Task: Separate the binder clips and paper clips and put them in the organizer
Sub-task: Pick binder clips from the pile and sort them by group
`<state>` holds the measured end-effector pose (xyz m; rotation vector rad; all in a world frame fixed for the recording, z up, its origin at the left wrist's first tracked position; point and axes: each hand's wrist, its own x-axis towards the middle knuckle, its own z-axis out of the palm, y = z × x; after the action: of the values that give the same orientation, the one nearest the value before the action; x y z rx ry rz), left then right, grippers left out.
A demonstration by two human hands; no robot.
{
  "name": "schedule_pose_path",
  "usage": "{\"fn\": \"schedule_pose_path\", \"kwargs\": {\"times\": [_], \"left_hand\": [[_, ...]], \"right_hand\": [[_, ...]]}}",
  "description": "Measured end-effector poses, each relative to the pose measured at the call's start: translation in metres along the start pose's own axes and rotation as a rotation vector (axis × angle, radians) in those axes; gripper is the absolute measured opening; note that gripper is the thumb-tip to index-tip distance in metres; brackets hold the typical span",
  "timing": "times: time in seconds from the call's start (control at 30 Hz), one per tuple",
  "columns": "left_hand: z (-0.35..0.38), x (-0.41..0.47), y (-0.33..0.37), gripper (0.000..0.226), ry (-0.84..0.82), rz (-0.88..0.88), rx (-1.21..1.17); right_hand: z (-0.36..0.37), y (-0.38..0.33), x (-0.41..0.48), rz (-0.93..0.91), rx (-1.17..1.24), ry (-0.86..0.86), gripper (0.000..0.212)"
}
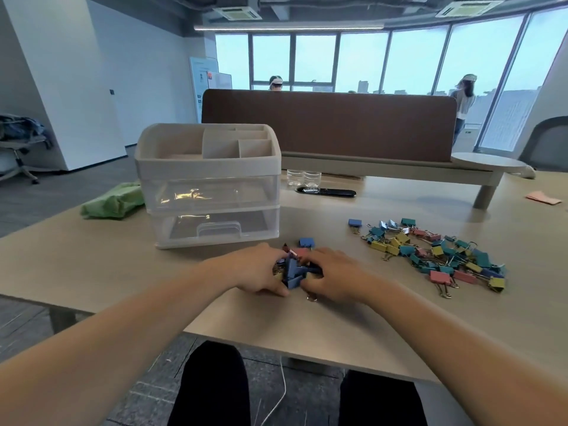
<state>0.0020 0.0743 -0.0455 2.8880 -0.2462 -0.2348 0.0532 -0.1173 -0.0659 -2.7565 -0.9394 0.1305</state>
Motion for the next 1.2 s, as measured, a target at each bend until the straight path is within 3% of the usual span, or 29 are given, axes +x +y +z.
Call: {"fn": "schedule_pose_path", "kwargs": {"times": [0.17,0.4,0.67,0.83,0.93,1.2], "left_hand": [[0.004,0.019,0.006,0.087,0.052,-0.036,0.049],[0.011,0.036,0.025,0.035,0.114,0.021,0.138],[0.012,0.054,0.038,0.023,0.167,0.076,0.076],[0.013,0.065,0.044,0.018,0.220,0.044,-0.043],[0.014,0.070,0.046,0.012,0.233,0.022,-0.140],[0.010,0.084,0.055,0.014,0.263,0.002,-0.371]], "right_hand": [[0.009,0.028,0.001,0.007,-0.064,0.228,0.024],[-0.007,0.064,-0.003,0.158,-0.062,0.368,0.019],[-0.020,0.076,0.010,0.375,0.333,0.466,0.015],[-0.041,0.081,0.009,0.466,0.640,0.574,0.030],[-0.059,0.086,0.006,0.530,0.747,0.544,0.039],[-0.059,0.099,0.000,0.450,0.624,0.348,0.046]]}}
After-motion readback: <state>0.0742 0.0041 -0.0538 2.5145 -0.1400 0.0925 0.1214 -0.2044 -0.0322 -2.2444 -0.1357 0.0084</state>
